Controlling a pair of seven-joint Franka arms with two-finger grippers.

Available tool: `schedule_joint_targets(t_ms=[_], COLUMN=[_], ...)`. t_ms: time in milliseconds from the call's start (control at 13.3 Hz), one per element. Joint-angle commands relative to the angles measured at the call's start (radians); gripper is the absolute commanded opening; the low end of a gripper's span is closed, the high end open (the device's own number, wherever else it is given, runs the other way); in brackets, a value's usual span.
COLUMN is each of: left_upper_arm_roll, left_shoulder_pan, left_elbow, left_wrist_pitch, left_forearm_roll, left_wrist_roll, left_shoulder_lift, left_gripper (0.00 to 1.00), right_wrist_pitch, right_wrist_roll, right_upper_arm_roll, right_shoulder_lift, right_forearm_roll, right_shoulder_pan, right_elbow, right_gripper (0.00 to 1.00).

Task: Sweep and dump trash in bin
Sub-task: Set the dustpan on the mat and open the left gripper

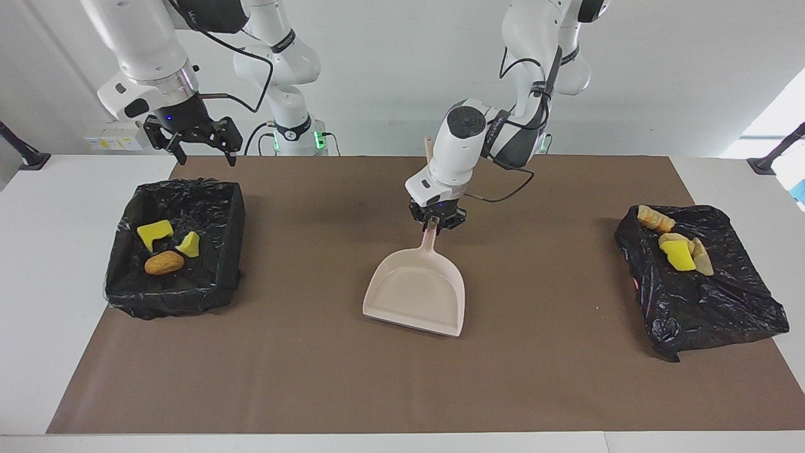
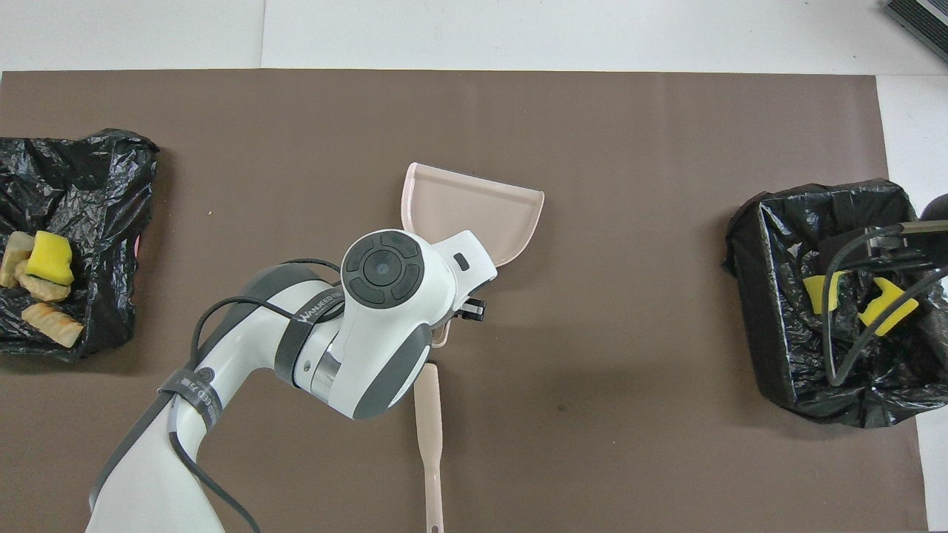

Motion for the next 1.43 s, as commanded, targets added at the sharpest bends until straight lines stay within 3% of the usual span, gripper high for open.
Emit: schedule_joint_targets(t_ms=[0, 377, 452, 527, 904, 1205, 1356], left_upper_arm_roll=[0.020, 0.018, 0.018, 0.020, 0.032, 0.031, 0.032], left_shoulder_pan=[-0.023, -0.026, -0.026, -0.026, 0.050, 0.216, 0.295], left_elbow=[-0.015, -0.010, -0.010, -0.012, 0.003, 0.003, 0.003], left_wrist_pitch=[0.041, 0.028, 0.023, 0.017, -0.116, -0.280, -0.383], left_forearm_roll=[-0.016, -0.014, -0.014, -0.014, -0.013, -0.002, -0.002], left_wrist_roll=[-0.032, -0.063, -0.079, -0.072, -0.083, -0.035, 0.105], left_shoulder_lift=[0.019, 0.030, 0.030, 0.027, -0.059, -0.197, -0.254], left_gripper=[0.00, 0.01, 0.63, 1.00, 1.00, 1.00, 1.00], right_wrist_pitch=[-0.013, -0.013, -0.013, -0.014, -0.013, -0.014, -0.013], right_wrist_roll=[-0.011, -0.011, -0.011, -0.011, -0.011, -0.011, -0.011], right_upper_arm_roll=[-0.005, -0.005, -0.005, -0.005, -0.005, -0.007, -0.005], right_shoulder_lift=[0.003, 0.005, 0.003, 0.003, 0.003, 0.003, 0.003], right_forearm_roll=[0.001, 0.001, 0.001, 0.001, 0.001, 0.001, 0.001], right_shoulder_pan=[0.002, 0.002, 0.002, 0.002, 0.002, 0.002, 0.002], right_elbow=[0.009, 0.009, 0.009, 0.009, 0.009, 0.009, 0.009], right_gripper=[1.00, 1.00, 1.00, 1.00, 1.00, 1.00, 1.00])
